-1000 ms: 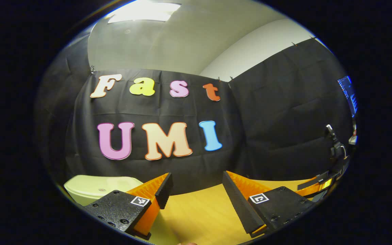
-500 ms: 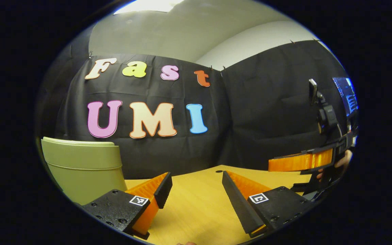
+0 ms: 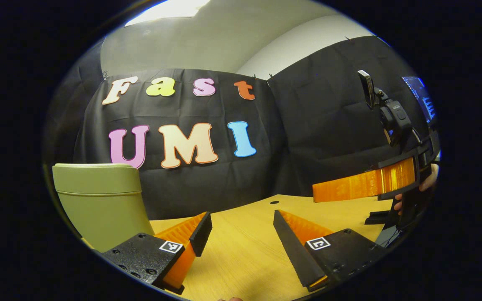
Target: Press the lid of the desktop garbage bin to open it, pick up the crumpled paper on the desktop and throw it into the bin, then pick up the pop can on the desktop and drop it into the bin, and finally close the garbage bin lid.
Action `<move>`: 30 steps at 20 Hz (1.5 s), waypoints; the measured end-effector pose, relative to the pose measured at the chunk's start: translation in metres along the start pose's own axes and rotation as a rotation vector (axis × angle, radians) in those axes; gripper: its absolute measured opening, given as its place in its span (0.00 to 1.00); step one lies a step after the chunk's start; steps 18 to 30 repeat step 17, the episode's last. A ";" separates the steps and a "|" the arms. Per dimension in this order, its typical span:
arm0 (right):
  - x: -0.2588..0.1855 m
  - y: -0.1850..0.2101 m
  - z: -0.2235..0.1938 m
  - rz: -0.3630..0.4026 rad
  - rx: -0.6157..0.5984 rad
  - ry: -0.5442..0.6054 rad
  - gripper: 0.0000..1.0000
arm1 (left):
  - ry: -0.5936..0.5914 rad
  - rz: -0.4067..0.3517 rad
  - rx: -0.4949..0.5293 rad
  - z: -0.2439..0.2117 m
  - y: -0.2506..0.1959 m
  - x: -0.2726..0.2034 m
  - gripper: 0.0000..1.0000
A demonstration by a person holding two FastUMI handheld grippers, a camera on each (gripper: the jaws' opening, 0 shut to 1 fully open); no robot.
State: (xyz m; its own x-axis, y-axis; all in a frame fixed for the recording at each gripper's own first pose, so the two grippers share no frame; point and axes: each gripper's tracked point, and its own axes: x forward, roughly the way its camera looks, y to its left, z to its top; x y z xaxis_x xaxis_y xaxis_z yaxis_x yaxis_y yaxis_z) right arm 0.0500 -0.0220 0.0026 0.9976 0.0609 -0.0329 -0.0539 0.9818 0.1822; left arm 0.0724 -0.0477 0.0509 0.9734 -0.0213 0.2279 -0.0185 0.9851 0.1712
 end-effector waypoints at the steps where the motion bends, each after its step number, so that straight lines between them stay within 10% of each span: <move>1: 0.001 -0.001 -0.001 -0.002 0.001 0.002 0.98 | -0.004 0.005 -0.006 0.001 0.000 0.000 0.91; 30: 0.004 0.006 -0.007 0.012 0.000 0.020 0.97 | -0.025 0.101 -0.034 0.008 0.024 -0.013 0.92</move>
